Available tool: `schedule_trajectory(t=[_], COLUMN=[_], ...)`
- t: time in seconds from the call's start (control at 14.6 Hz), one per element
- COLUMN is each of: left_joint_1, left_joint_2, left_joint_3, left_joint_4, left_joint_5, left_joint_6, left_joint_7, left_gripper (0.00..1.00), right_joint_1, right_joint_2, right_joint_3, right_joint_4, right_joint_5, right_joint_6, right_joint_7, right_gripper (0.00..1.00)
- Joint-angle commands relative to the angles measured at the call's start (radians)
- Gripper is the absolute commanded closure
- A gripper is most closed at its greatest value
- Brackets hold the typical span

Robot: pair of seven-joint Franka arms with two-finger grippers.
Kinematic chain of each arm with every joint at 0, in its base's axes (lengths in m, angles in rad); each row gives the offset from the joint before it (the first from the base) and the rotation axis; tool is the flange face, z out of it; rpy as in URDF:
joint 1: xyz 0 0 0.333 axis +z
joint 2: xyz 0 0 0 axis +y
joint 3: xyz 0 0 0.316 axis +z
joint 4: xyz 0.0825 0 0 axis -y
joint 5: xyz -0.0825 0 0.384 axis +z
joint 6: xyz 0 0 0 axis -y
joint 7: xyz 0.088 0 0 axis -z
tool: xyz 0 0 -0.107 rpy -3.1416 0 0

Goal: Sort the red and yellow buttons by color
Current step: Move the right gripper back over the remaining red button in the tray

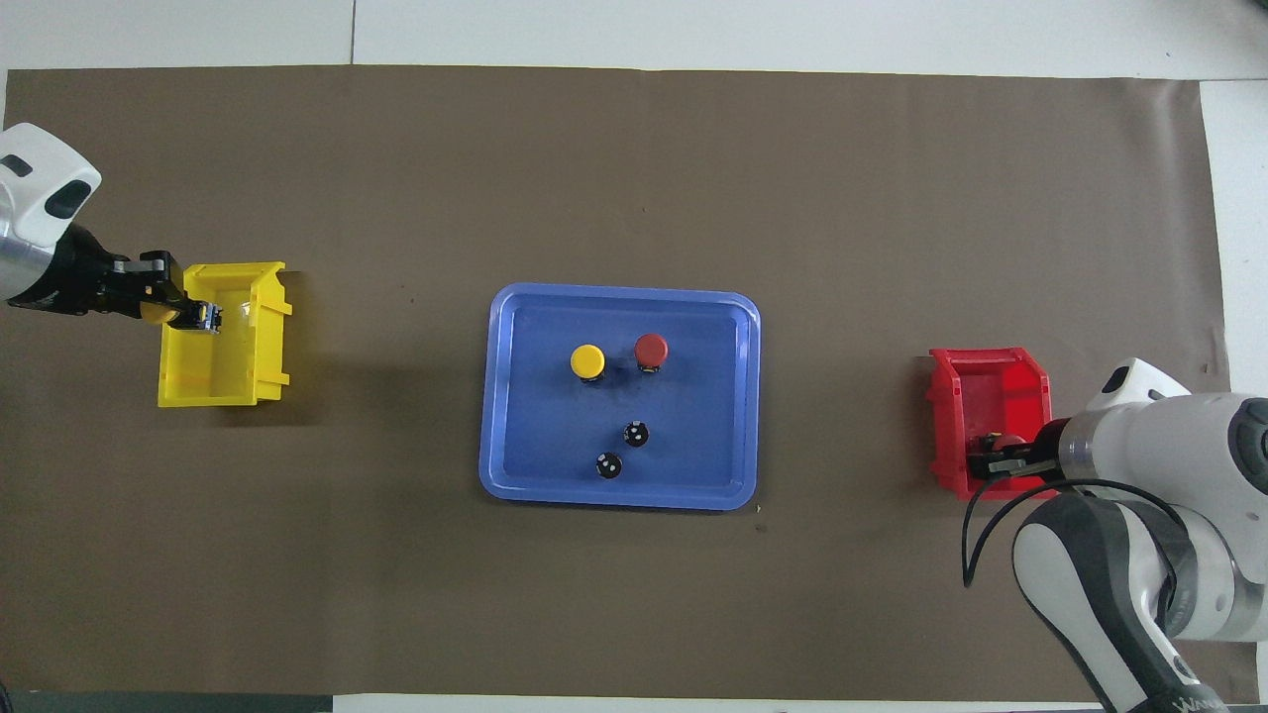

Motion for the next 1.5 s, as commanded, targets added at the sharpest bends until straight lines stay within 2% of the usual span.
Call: schedule_trajectory(t=[0.0,0.07,0.14,0.55,0.82,1.09,1.23,1.44], left_joint_1=[0.010,0.016,0.024,0.037,0.057,0.061,0.056,0.057], left_joint_2=[-0.043,-0.056,-0.062,-0.066,-0.059,-0.060,-0.056,-0.053], left_joint_3=[-0.012,-0.012,-0.012,-0.012,-0.012,-0.013,-0.013,-0.013], left_joint_4=[-0.072,-0.092,-0.116,-0.230,-0.300,-0.348,-0.360,-0.382], left_joint_5=[0.025,0.025,0.025,0.030,0.030,0.030,0.030,0.030], left_joint_6=[0.002,0.017,0.035,0.195,0.276,0.336,0.360,0.384], left_joint_7=[0.008,0.008,0.009,0.008,0.011,0.009,0.006,0.011], left_gripper=[0.98,0.98,0.98,0.98,0.98,0.98,0.98,0.96], right_joint_1=[-0.005,-0.006,-0.006,-0.005,-0.006,-0.002,0.016,0.151], right_joint_2=[0.002,0.002,0.002,0.021,0.032,0.036,0.094,0.212], right_joint_3=[0.004,0.004,0.004,0.004,0.004,0.007,0.027,0.036], right_joint_4=[-0.013,-0.013,-0.010,0.038,0.120,0.257,0.384,0.622], right_joint_5=[0.002,0.002,0.002,0.002,0.002,0.006,0.017,0.022], right_joint_6=[0.028,0.028,0.025,0.006,-0.084,-0.225,-0.292,-0.366], right_joint_7=[-0.030,-0.030,-0.033,-0.038,-0.038,-0.012,0.057,0.281], right_gripper=[0.60,0.48,0.44,0.44,0.44,0.44,0.40,0.35])
